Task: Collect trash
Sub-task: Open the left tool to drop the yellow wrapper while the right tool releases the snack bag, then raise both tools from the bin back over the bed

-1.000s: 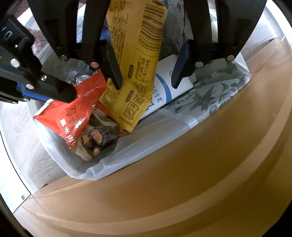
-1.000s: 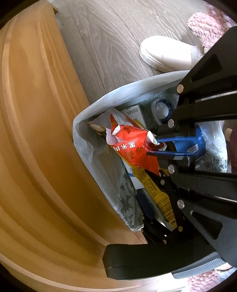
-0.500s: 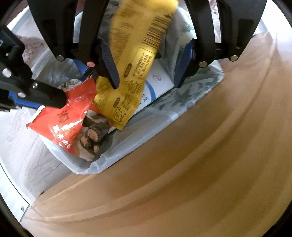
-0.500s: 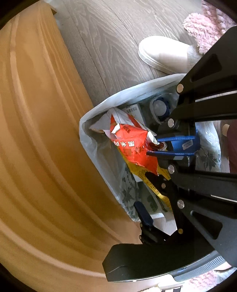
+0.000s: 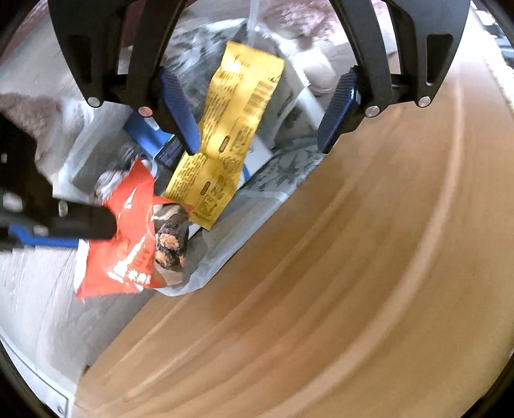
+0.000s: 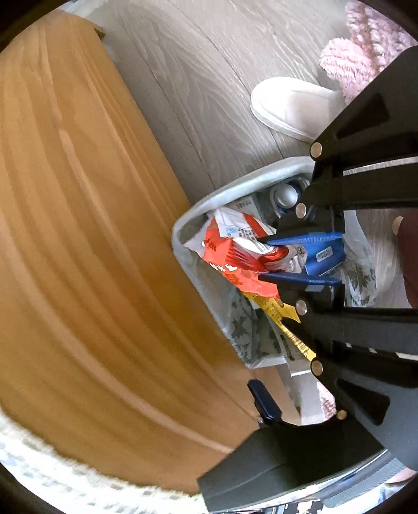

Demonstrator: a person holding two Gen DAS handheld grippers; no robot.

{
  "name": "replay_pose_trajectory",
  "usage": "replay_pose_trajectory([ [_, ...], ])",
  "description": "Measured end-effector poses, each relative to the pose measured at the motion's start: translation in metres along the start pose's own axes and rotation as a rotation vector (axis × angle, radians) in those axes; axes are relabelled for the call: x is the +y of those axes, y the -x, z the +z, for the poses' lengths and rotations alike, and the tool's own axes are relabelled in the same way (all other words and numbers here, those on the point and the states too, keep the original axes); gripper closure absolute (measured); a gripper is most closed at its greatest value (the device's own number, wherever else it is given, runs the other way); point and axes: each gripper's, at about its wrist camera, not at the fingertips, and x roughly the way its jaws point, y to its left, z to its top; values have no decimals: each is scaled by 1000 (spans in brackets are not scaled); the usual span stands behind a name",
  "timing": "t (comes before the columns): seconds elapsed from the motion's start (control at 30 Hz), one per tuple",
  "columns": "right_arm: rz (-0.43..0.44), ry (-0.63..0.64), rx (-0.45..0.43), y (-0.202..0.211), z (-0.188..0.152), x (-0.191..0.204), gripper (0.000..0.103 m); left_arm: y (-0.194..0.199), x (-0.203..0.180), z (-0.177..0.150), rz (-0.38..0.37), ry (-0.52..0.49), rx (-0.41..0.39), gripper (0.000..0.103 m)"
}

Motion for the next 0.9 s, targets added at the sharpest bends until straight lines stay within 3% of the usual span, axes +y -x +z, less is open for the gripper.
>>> replay_pose_trajectory([
  [0.3,32,32,-73,42,-5,4,85,66,-6,-17,159,-80,-85,30],
  [0.57,50,95,-160,79,-13,18,84,118,10,-38,244,-76,-174,30],
  [0.7,53,143,-206,103,-19,33,84,157,25,-56,316,-81,-242,30],
  [0.9,58,249,-304,154,-31,71,84,220,66,-83,414,-7,-345,30],
])
